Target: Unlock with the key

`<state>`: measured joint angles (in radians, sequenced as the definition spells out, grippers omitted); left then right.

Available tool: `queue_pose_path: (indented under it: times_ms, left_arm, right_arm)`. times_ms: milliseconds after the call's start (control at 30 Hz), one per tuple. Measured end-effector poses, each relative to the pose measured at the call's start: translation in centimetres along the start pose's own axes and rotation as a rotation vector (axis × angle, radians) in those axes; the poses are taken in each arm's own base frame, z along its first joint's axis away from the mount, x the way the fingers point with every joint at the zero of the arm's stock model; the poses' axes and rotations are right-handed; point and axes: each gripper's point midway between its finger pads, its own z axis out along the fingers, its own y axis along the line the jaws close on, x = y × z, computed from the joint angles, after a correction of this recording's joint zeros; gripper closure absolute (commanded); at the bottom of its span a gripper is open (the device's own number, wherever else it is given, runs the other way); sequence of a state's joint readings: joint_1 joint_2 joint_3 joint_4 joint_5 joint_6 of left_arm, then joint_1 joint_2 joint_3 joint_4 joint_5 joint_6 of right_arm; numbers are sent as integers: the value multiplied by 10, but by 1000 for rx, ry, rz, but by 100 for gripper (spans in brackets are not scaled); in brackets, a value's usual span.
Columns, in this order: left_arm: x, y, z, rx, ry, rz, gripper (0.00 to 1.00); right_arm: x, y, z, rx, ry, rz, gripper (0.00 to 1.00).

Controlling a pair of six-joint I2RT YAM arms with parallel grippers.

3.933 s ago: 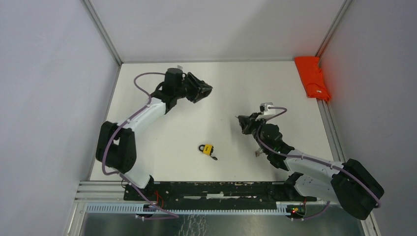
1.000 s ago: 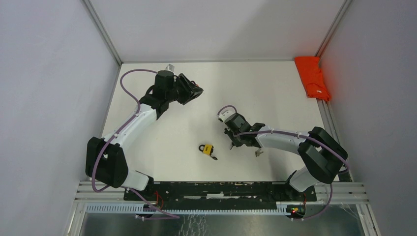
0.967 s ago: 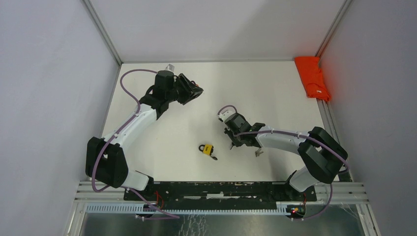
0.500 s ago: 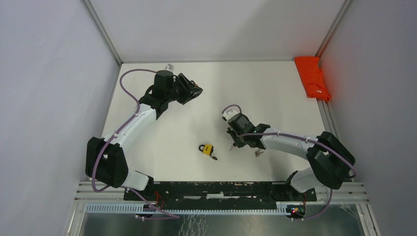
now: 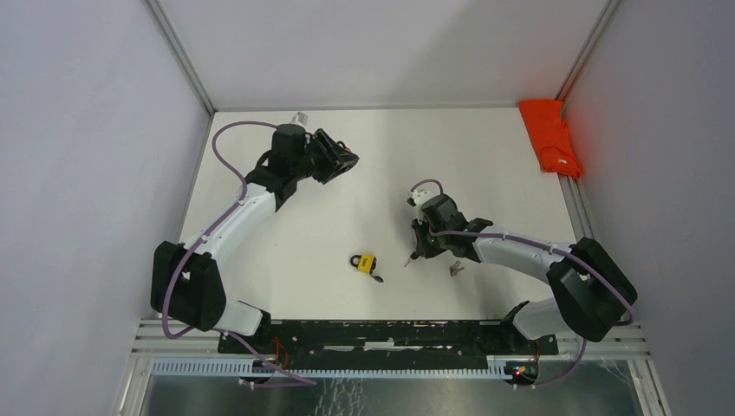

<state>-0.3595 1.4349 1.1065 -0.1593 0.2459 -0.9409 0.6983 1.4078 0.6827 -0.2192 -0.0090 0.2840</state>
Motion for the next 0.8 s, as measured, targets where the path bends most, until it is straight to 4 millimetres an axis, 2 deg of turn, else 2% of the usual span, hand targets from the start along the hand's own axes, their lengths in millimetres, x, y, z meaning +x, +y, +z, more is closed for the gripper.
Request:
queue_pose_path:
  times_ms: [133,333,500,567,667,733,800]
  left_arm:
    - [0,1,0,1,0,0,98]
    - [1,2,1,-2,2,-1,98]
    - [2,3,1,-2,3,-1,98]
    - [2,3,1,-2,3,-1,98]
    - [3,4,1,-2,4,-1,98]
    - [3,4,1,-1,6,-1,98]
    - [4,3,1,3,11,-1,98]
  right_arm:
    - [-7,-1,5,-3,-27,13,86]
    - [-10,-4,9,11,-40,14,82]
    - [-8,-9,10,40,-33,17,74]
    - [-6,-11,10,54,-25,17,77]
    - [-6,-13,10,61,-25,17,92]
    - [-10,-13,10,63,-36,15,98]
    - [-14,-13,10,66,-50,18,100]
